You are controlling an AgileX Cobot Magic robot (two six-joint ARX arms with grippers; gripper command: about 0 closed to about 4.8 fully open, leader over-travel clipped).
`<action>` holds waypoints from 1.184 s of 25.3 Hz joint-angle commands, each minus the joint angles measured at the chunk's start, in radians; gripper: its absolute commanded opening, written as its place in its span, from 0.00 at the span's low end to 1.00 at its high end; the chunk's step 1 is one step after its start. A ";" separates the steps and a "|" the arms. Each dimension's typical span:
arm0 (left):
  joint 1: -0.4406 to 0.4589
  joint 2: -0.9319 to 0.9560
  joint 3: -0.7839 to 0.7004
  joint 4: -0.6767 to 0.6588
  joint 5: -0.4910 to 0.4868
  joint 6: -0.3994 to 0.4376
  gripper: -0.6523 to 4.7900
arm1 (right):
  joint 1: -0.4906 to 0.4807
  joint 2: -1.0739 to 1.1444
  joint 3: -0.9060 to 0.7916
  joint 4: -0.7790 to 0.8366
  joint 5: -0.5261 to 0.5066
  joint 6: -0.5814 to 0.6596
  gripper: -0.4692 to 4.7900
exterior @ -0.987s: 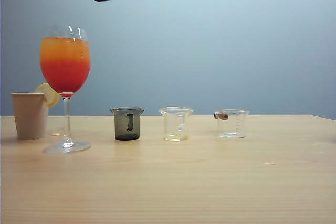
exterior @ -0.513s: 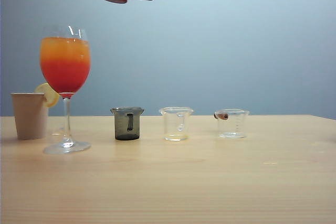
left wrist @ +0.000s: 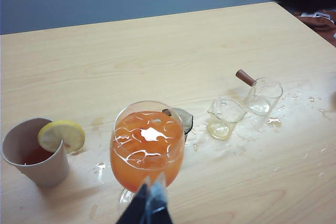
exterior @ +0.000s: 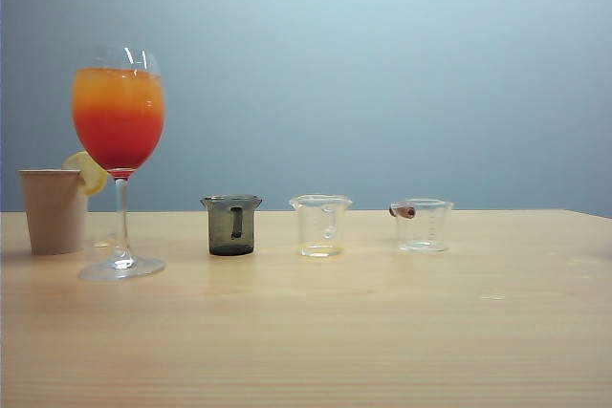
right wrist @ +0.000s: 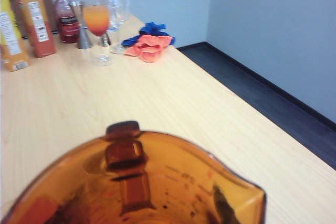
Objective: Pick up the fourth measuring cup from the left, pour the grenadine inside into the goblet, and finally put the measuring cup back in its original place.
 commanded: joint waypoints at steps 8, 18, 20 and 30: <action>0.001 -0.002 0.003 0.006 0.004 0.000 0.11 | -0.081 -0.248 -0.370 0.179 0.098 0.017 0.39; 0.001 -0.002 0.003 0.006 0.004 0.000 0.11 | -0.149 -0.570 -0.835 0.381 0.401 0.079 0.39; 0.001 -0.002 0.003 0.006 0.004 0.000 0.11 | -0.164 -0.629 -0.932 0.429 0.448 0.105 0.39; 0.001 -0.002 0.003 0.006 0.004 0.000 0.11 | -0.213 -0.731 -1.247 0.622 0.647 0.138 0.39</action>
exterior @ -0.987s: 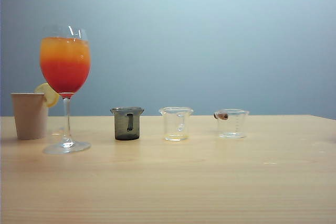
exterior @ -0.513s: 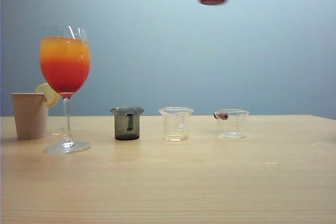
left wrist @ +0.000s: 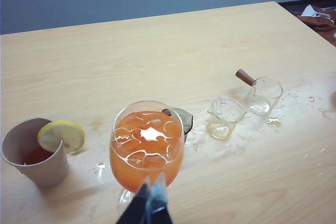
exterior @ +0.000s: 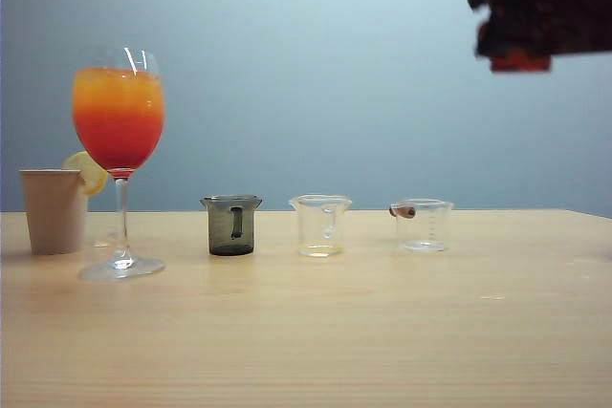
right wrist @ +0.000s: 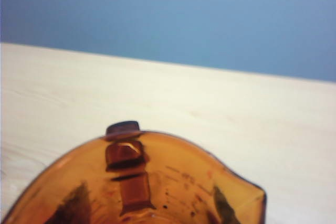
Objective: Pick up the fourth measuring cup from the left, pour the grenadine inside into the goblet, and finally put the measuring cup back in its original place.
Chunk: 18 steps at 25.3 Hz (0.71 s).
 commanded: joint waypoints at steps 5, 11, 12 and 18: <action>0.001 -0.002 0.003 0.006 0.004 0.000 0.11 | -0.075 0.146 -0.100 0.271 0.083 0.048 0.39; 0.001 -0.002 0.003 0.006 0.004 0.001 0.11 | -0.146 0.482 -0.089 0.670 0.044 0.053 0.39; 0.001 -0.002 0.003 0.006 0.004 0.001 0.11 | -0.151 0.517 -0.080 0.696 0.036 0.059 0.39; 0.001 -0.002 0.003 0.006 0.004 0.000 0.11 | -0.164 0.700 0.031 0.716 -0.003 0.074 0.39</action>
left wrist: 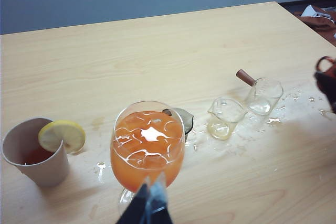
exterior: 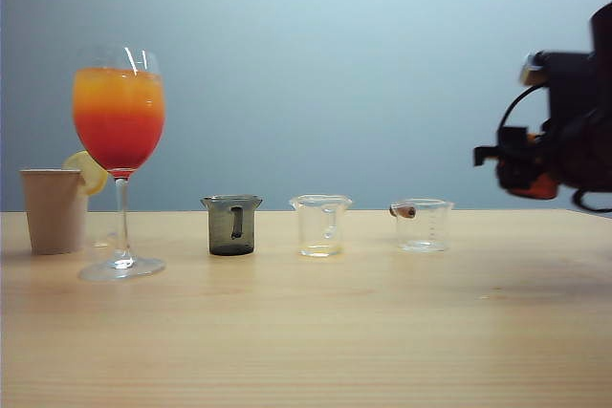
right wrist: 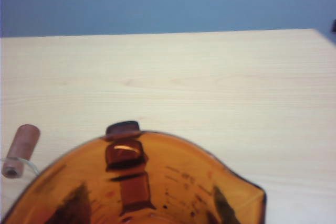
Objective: Pick up the fourth measuring cup from the left, pour the grenadine inside into the goblet, and finally put the measuring cup back in its original place.
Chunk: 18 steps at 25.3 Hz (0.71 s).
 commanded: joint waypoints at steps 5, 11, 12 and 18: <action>0.001 -0.002 0.003 0.006 0.004 0.000 0.11 | -0.007 0.148 0.135 0.039 -0.036 0.008 0.39; 0.001 -0.002 0.003 0.006 0.004 0.000 0.11 | -0.016 0.233 0.170 0.039 -0.037 0.008 0.39; 0.001 -0.002 0.003 0.006 0.004 0.000 0.11 | -0.018 0.241 0.170 0.038 -0.039 0.008 0.39; 0.001 -0.002 0.003 0.006 0.004 0.000 0.11 | -0.019 0.286 0.169 0.033 -0.045 0.008 0.39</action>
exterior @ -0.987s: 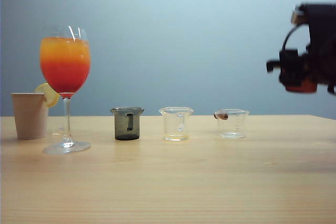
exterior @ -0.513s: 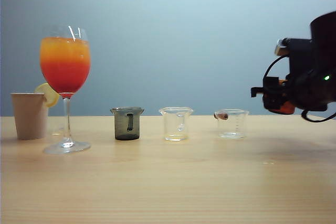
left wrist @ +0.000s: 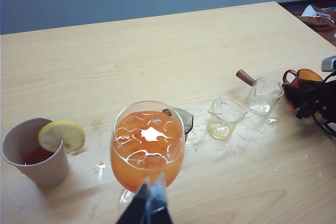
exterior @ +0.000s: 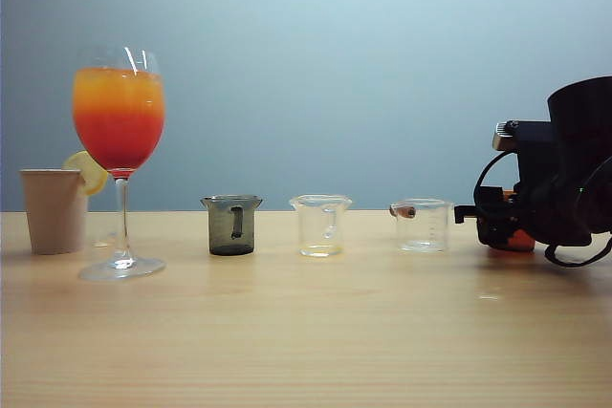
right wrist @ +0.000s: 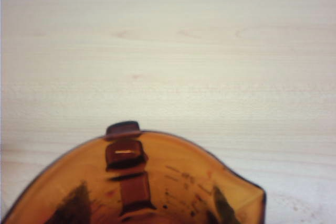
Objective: Pick up the fourth measuring cup from the left, pour the grenadine inside into the goblet, and finally put the measuring cup back in its original place.
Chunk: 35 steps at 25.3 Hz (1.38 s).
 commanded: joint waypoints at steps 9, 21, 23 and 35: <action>0.001 -0.002 0.003 0.006 0.004 0.000 0.11 | 0.001 0.003 0.002 0.016 -0.017 0.008 0.42; 0.001 -0.002 0.003 0.005 0.004 0.000 0.11 | 0.001 -0.013 -0.018 0.044 -0.028 0.013 1.00; 0.001 -0.002 0.003 0.005 0.004 0.000 0.11 | 0.001 -0.024 -0.037 0.042 -0.033 0.014 1.00; 0.001 -0.002 0.003 0.006 0.004 0.000 0.11 | 0.001 -0.084 -0.119 0.042 -0.043 0.045 1.00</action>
